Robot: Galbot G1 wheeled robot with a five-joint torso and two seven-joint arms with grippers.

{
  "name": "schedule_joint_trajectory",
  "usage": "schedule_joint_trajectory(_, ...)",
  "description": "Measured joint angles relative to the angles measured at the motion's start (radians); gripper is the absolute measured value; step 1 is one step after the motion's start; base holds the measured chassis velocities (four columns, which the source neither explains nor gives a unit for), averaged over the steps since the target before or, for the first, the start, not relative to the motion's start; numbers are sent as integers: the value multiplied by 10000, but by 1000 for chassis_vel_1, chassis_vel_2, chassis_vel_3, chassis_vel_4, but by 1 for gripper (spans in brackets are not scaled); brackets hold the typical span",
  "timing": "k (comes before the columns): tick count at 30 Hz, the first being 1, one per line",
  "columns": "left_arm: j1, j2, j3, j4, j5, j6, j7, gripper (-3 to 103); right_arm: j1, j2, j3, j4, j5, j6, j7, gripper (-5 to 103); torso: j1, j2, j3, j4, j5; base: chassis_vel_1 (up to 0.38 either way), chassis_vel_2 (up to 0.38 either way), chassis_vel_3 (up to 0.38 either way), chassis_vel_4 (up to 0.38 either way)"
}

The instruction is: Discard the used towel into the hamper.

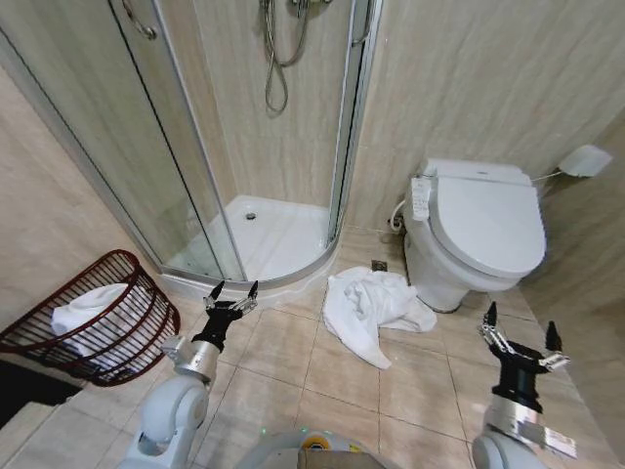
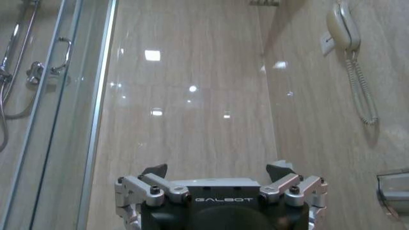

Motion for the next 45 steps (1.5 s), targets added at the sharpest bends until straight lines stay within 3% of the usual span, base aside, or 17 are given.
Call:
schedule_joint_trajectory(25, 0, 1, 0, 0, 0, 0, 0, 100, -162, 59, -84, 33, 131, 59, -105, 100, 20, 62, 41, 0, -1, -13, -12, -10, -10)
schedule_joint_trajectory(45, 3, 0, 1, 0, 0, 0, 1, 100, -69, -6, -31, -144, 136, 321, -197, 100, 26, 80, 52, 2, 3, -121, -117, 123, 113)
